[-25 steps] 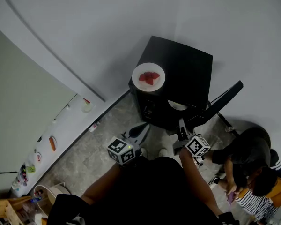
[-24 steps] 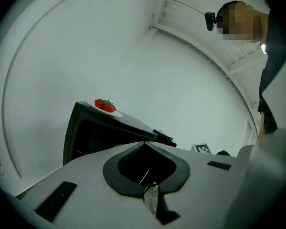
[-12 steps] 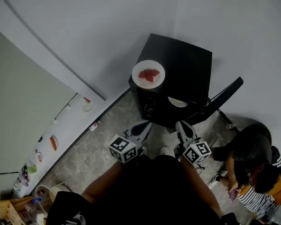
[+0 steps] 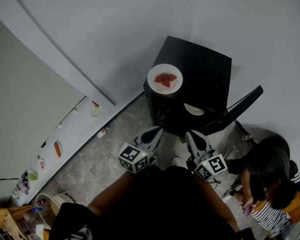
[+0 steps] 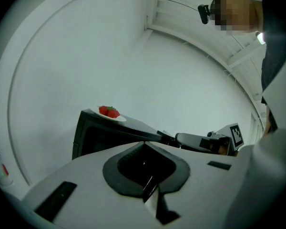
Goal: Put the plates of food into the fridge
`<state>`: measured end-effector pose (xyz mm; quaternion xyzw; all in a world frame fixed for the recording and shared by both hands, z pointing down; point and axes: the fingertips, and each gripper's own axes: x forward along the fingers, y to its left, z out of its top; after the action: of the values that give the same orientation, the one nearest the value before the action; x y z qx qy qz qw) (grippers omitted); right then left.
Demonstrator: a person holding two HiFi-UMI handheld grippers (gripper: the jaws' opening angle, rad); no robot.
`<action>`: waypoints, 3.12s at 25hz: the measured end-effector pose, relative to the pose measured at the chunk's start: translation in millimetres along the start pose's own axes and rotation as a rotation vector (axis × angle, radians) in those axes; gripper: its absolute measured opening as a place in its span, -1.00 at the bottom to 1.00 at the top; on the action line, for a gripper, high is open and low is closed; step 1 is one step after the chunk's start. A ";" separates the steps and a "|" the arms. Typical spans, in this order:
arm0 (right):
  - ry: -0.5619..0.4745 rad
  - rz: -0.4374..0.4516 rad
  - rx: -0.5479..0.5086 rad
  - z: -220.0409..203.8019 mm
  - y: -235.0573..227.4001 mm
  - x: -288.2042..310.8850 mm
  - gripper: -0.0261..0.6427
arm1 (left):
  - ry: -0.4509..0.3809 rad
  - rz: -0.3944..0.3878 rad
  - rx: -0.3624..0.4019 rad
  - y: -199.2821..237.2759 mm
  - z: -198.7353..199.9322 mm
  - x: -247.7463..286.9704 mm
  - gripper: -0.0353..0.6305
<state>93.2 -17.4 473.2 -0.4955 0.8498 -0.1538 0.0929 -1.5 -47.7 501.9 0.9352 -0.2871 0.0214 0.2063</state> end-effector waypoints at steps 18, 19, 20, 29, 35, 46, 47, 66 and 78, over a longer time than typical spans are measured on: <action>0.008 0.042 0.250 -13.3 7.5 83.2 -0.84 | -0.011 0.104 -0.059 52.1 -3.7 -40.0 -0.82; -0.004 0.044 0.304 -14.3 5.2 87.9 -0.84 | -0.011 0.104 -0.058 54.9 -3.2 -40.2 -0.82; -0.014 0.047 0.361 -15.7 2.7 92.4 -0.84 | -0.010 0.105 -0.058 58.2 -3.2 -40.5 -0.82; -0.089 0.019 0.712 -23.1 -17.1 140.6 -0.84 | -0.002 0.087 -0.081 90.0 2.5 -36.1 -0.82; -0.153 0.014 0.912 -27.1 -27.4 147.7 -0.83 | 0.004 0.062 -0.038 83.0 3.7 -34.0 -0.82; -0.210 0.010 1.094 -27.3 -34.9 160.6 -0.65 | 0.014 0.058 -0.025 82.2 1.3 -30.0 -0.82; -0.212 0.007 1.105 -27.8 -36.4 161.5 -0.63 | 0.012 0.059 -0.026 82.3 1.7 -29.9 -0.82; -0.235 -0.016 1.277 -29.5 -45.7 192.8 -0.55 | -0.014 0.089 -0.059 101.5 13.1 -33.8 -0.82; -0.195 0.001 1.287 -24.1 -41.5 169.5 -0.81 | -0.009 0.095 -0.060 86.3 3.2 -29.8 -0.82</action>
<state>36.1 -180.1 509.4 -0.3524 0.5758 -0.5863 0.4479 -73.8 -97.9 526.5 0.9140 -0.3326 0.0185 0.2316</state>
